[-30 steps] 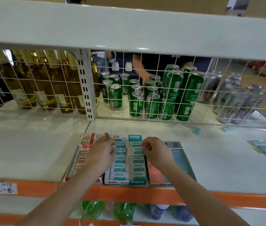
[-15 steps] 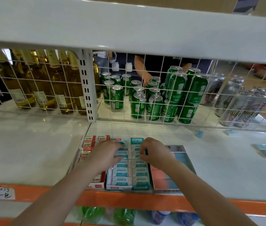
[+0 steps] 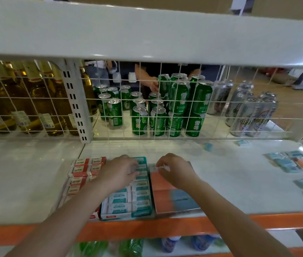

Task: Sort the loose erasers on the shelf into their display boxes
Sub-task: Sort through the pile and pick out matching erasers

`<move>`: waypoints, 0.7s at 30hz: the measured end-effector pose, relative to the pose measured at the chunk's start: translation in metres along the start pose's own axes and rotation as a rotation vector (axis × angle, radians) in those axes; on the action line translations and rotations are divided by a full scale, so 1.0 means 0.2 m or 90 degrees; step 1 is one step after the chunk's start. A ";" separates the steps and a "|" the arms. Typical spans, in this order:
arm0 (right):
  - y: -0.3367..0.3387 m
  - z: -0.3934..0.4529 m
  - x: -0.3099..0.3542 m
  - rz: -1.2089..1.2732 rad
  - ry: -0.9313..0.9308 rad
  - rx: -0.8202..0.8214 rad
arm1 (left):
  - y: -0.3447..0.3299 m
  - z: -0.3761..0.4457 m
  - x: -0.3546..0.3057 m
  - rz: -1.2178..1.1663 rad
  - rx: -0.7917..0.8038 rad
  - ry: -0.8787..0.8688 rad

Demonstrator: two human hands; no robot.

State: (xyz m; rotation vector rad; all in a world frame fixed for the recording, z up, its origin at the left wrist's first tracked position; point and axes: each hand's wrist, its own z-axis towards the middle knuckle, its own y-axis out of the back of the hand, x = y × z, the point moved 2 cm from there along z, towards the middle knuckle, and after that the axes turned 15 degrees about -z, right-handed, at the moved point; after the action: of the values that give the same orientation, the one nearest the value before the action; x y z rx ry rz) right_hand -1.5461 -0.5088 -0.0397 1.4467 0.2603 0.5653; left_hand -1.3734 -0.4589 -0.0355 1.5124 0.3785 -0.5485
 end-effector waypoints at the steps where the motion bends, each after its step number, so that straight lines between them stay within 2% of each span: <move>1: 0.02 -0.02 -0.06 -0.005 -0.011 -0.005 | -0.02 0.02 -0.05 -0.015 -0.002 -0.005; 8: 0.16 -0.21 -0.53 0.019 -0.126 -0.008 | -0.25 0.21 -0.43 -0.108 -0.016 -0.051; 21: 0.26 -0.57 -1.30 -0.006 -0.252 0.031 | -0.78 0.52 -1.00 -0.155 0.071 -0.057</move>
State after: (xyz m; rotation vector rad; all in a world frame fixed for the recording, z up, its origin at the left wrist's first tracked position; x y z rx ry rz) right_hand -1.8327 -0.5435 -0.0461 1.5688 -0.0324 0.2567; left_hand -1.6359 -0.5375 -0.0504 1.5518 0.4721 -0.8379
